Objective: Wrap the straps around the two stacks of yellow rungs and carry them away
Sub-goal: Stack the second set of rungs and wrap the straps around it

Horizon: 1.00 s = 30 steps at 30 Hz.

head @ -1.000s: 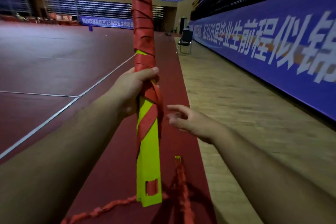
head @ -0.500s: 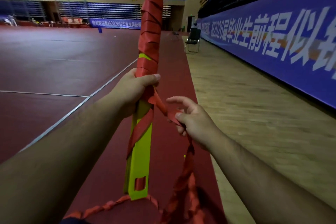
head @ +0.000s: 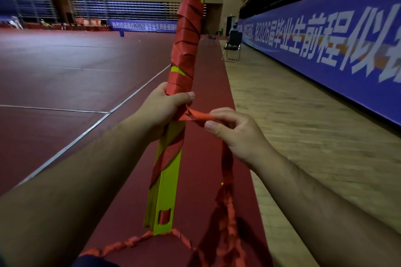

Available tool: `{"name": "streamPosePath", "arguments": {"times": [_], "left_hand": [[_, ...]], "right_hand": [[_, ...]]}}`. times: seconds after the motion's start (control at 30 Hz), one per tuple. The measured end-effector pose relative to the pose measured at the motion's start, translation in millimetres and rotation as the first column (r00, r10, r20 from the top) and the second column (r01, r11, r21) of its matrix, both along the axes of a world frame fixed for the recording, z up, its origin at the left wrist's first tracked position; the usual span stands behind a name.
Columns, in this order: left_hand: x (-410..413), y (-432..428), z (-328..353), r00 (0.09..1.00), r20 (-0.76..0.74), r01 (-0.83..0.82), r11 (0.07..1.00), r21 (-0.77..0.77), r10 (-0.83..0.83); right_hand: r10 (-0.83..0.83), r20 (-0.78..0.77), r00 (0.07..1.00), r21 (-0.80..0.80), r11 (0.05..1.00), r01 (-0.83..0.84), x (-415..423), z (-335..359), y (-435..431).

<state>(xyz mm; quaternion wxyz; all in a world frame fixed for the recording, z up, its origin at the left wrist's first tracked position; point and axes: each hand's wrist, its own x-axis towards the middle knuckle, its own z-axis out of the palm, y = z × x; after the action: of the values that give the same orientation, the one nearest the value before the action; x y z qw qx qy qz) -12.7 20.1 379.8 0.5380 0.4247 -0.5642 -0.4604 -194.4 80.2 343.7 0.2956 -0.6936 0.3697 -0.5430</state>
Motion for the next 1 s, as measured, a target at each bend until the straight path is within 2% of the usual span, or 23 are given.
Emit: {"name": "streamPosePath", "arguments": {"times": [0.1, 0.2, 0.27, 0.4, 0.47, 0.53, 0.6, 0.63, 0.73, 0.8, 0.9, 0.97, 1.0], "left_hand": [[-3.2, -1.7, -3.2, 1.000, -0.016, -0.025, 1.000, -0.002, 0.025], [-3.8, -2.2, -2.0, 1.000, -0.018, -0.026, 1.000, -0.012, 0.025], [-1.7, -2.7, -0.1, 1.000, -0.017, -0.010, 1.000, -0.007, 0.010], [1.2, -2.1, 1.5, 1.000, 0.013, -0.016, 1.000, -0.002, 0.016], [0.8, -2.7, 1.8, 0.999, 0.017, -0.028, 1.000, -0.011, 0.028], [-1.3, -4.7, 2.3, 0.999, -0.001, -0.043, 0.999, -0.027, 0.043], [-3.0, -8.1, 3.4, 0.996, -0.046, -0.077, 0.996, -0.040, 0.075], [-3.6, -10.2, 4.4, 0.993, -0.068, -0.100, 0.994, -0.039, 0.097], [-3.9, -14.0, 6.1, 0.987, -0.081, -0.140, 0.990, -0.019, 0.138], [-3.8, -15.7, 5.3, 0.988, -0.067, -0.139, 0.990, -0.018, 0.137], [-3.9, -17.5, 2.4, 0.989, -0.038, -0.143, 0.989, -0.034, 0.142], [-3.2, -19.5, -0.4, 0.988, -0.033, -0.152, 0.988, -0.042, 0.151], [-3.0, -20.0, -1.4, 0.988, -0.036, -0.153, 0.987, -0.043, 0.151]], "right_hand": [[0.055, 0.157, 0.986, 0.106, 0.992, -0.072, 6.2, 2.5, 3.6], [0.205, 0.275, 0.939, 0.258, 0.925, -0.278, 5.5, 1.4, 8.1], [0.317, 0.278, 0.907, 0.356, 0.843, -0.404, -1.8, -2.7, 8.0], [0.435, 0.173, 0.884, 0.489, 0.741, -0.460, -13.0, -11.7, 7.1], [0.447, 0.230, 0.865, 0.509, 0.702, -0.498, -11.1, -13.2, 10.8], [0.412, 0.380, 0.828, 0.474, 0.682, -0.557, -7.8, -12.7, 15.5], [0.304, 0.538, 0.786, 0.467, 0.669, -0.578, -5.3, -10.1, 17.6], [0.233, 0.557, 0.797, 0.494, 0.679, -0.543, -5.3, -9.9, 17.0], [0.068, 0.406, 0.911, 0.605, 0.727, -0.324, -8.3, -12.1, 13.8], [0.088, 0.320, 0.943, 0.603, 0.749, -0.274, -12.4, -12.3, 12.5], [0.086, 0.037, 0.996, 0.514, 0.853, -0.092, -17.9, -9.2, 8.6], [-0.031, -0.202, 0.979, 0.417, 0.901, 0.114, -20.2, -8.7, 3.3], [-0.078, -0.272, 0.959, 0.381, 0.906, 0.182, -21.1, -8.7, 0.6]]}}
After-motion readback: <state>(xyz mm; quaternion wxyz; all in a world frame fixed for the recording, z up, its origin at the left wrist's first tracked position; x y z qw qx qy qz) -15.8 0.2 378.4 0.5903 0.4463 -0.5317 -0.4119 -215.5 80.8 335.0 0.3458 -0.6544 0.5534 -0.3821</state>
